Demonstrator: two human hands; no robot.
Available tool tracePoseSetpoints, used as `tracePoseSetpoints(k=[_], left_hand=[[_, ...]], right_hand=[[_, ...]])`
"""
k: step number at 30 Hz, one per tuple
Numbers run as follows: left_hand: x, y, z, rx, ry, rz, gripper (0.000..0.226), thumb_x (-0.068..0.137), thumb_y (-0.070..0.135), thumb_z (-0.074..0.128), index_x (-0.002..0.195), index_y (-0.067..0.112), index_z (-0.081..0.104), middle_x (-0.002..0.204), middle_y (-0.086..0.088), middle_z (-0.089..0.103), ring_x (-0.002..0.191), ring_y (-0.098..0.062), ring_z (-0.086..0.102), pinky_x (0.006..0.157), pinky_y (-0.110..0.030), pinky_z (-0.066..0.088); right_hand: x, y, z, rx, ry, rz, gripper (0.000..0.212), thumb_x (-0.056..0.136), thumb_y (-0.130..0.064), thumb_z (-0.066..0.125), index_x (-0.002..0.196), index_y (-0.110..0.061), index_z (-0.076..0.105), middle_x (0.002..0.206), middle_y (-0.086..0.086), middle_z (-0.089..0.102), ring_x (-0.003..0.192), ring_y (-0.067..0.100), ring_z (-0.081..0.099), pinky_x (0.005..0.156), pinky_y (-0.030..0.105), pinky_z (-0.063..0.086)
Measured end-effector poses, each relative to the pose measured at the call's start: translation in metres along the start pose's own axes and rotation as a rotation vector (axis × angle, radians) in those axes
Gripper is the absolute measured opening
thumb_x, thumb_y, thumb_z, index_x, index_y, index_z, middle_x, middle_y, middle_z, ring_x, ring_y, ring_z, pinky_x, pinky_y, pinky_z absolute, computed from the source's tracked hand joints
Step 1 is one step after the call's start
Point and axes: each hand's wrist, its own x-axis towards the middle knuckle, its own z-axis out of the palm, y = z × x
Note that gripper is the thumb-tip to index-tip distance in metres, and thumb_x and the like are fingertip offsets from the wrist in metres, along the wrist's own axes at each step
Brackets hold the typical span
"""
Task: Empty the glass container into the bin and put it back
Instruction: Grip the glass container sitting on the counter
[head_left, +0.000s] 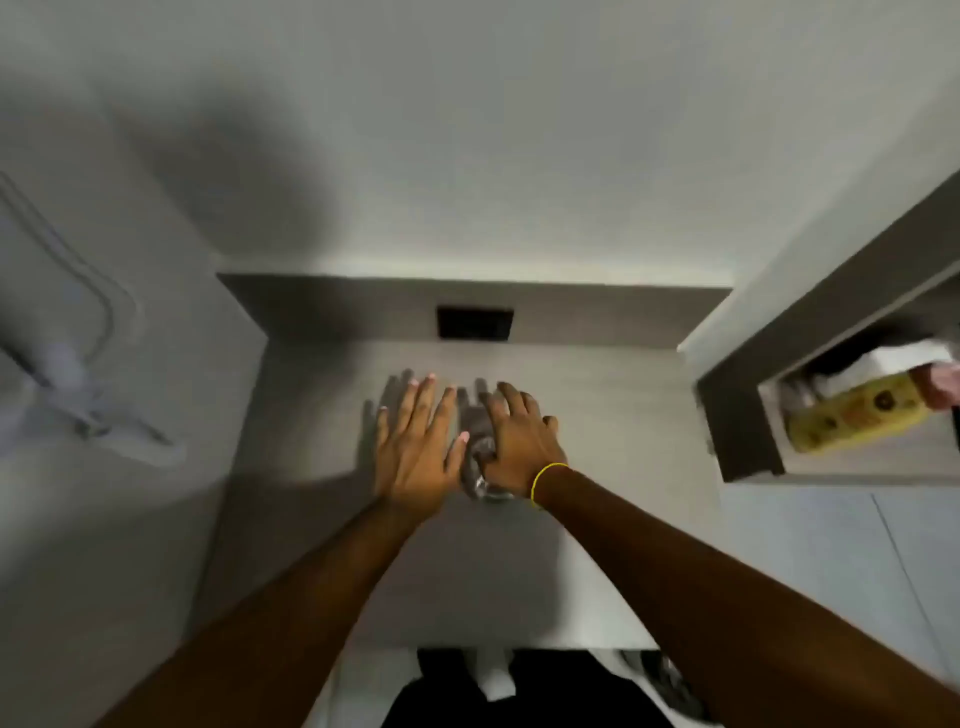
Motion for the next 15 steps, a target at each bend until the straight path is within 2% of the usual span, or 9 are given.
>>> tracePoseSetpoints(k=[1, 2, 3, 4, 6, 8, 11, 15], left_hand=[[-0.016, 0.000, 0.022, -0.004, -0.047, -0.023, 0.067, 0.108, 0.050, 0.041, 0.167, 0.017, 0.042, 0.177, -0.014, 0.034, 0.164, -0.036, 0.031, 0.128, -0.066, 0.027], [-0.021, -0.001, 0.033, -0.032, -0.055, -0.030, 0.066, 0.108, 0.046, 0.049, 0.166, 0.015, 0.044, 0.176, -0.016, 0.035, 0.163, -0.039, 0.033, 0.127, -0.069, 0.030], [-0.038, -0.002, 0.051, -0.054, -0.140, -0.053, 0.067, 0.108, 0.045, 0.053, 0.167, 0.015, 0.042, 0.177, -0.016, 0.031, 0.165, -0.040, 0.030, 0.125, -0.071, 0.031], [-0.053, -0.003, 0.065, -0.059, -0.212, -0.088, 0.069, 0.108, 0.046, 0.050, 0.169, 0.016, 0.038, 0.180, -0.015, 0.025, 0.167, -0.039, 0.024, 0.125, -0.072, 0.030], [-0.072, -0.005, 0.089, -0.088, -0.323, -0.111, 0.074, 0.108, 0.053, 0.033, 0.172, 0.017, 0.029, 0.183, -0.013, 0.013, 0.170, -0.037, 0.013, 0.127, -0.072, 0.022], [-0.082, -0.006, 0.101, -0.068, -0.307, -0.110, 0.074, 0.107, 0.054, 0.031, 0.172, 0.019, 0.027, 0.184, -0.012, 0.012, 0.170, -0.035, 0.011, 0.130, -0.070, 0.016], [-0.085, -0.004, 0.109, -0.077, -0.236, -0.124, 0.072, 0.107, 0.053, 0.042, 0.170, 0.020, 0.032, 0.182, -0.011, 0.020, 0.168, -0.034, 0.020, 0.128, -0.070, 0.018], [-0.085, -0.006, 0.112, -0.090, -0.176, -0.117, 0.070, 0.107, 0.052, 0.042, 0.169, 0.020, 0.035, 0.181, -0.012, 0.025, 0.167, -0.034, 0.024, 0.129, -0.070, 0.018]], right_hand=[[0.002, 0.004, 0.018, -0.010, -0.077, 0.018, 0.102, 0.081, -0.056, 0.066, 0.166, -0.026, 0.019, 0.175, 0.009, 0.018, 0.158, 0.038, 0.024, 0.115, 0.066, 0.038], [0.006, 0.006, 0.022, -0.011, -0.083, 0.015, 0.106, 0.079, -0.060, 0.069, 0.166, -0.027, 0.017, 0.174, 0.009, 0.018, 0.157, 0.038, 0.024, 0.115, 0.066, 0.039], [0.003, 0.010, 0.034, -0.025, -0.113, 0.026, 0.111, 0.076, -0.061, 0.074, 0.166, -0.030, 0.017, 0.174, 0.008, 0.019, 0.157, 0.038, 0.024, 0.114, 0.067, 0.040], [0.003, 0.013, 0.041, -0.035, -0.125, 0.032, 0.114, 0.073, -0.058, 0.078, 0.166, -0.032, 0.019, 0.173, 0.008, 0.021, 0.156, 0.038, 0.025, 0.112, 0.067, 0.041], [0.005, 0.017, 0.055, -0.053, -0.134, 0.008, 0.112, 0.069, -0.051, 0.083, 0.163, -0.034, 0.026, 0.168, 0.006, 0.026, 0.152, 0.039, 0.032, 0.107, 0.063, 0.045], [0.011, 0.019, 0.058, -0.072, -0.141, -0.018, 0.108, 0.067, -0.048, 0.084, 0.160, -0.031, 0.032, 0.163, 0.009, 0.032, 0.146, 0.040, 0.038, 0.104, 0.059, 0.049], [0.018, 0.018, 0.057, -0.162, -0.190, -0.039, 0.104, 0.066, -0.046, 0.085, 0.156, -0.022, 0.039, 0.151, 0.015, 0.038, 0.136, 0.042, 0.044, 0.098, 0.055, 0.056], [0.022, 0.016, 0.054, -0.222, -0.200, -0.059, 0.100, 0.065, -0.043, 0.088, 0.150, -0.018, 0.042, 0.146, 0.016, 0.039, 0.129, 0.040, 0.047, 0.092, 0.052, 0.058]])
